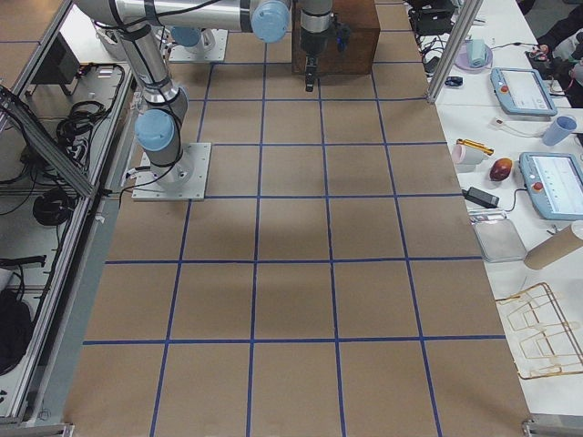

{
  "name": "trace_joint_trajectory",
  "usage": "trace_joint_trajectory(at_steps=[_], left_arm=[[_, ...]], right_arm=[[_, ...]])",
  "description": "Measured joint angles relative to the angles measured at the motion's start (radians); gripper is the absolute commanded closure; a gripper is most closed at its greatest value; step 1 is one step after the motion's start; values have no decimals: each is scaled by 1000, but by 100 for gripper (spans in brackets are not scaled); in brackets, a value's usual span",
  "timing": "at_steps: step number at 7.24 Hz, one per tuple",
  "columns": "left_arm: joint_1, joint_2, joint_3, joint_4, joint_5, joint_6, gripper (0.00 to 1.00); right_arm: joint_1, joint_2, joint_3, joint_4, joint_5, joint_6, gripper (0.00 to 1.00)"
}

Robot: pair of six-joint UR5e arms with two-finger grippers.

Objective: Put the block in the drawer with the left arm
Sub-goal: 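Move the left gripper down beside the cabinet to the white drawer handle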

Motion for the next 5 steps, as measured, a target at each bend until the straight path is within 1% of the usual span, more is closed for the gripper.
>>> trace_joint_trajectory(at_steps=[1, 2, 3, 5], left_arm=[[20, -7, 4, 12, -4, 7, 0], [70, -13, 9, 24, -19, 23, 0], [132, -17, 17, 28, -39, 65, 0], [280, -27, 42, 29, -73, 211, 0]], right_arm=[[0, 0, 0, 0, 0, 0, 0], [-1, 0, 0, 0, 0, 0, 0], [-1, 0, 0, 0, 0, 0, 0], [0, 0, 1, 0, -1, 0, 0]])
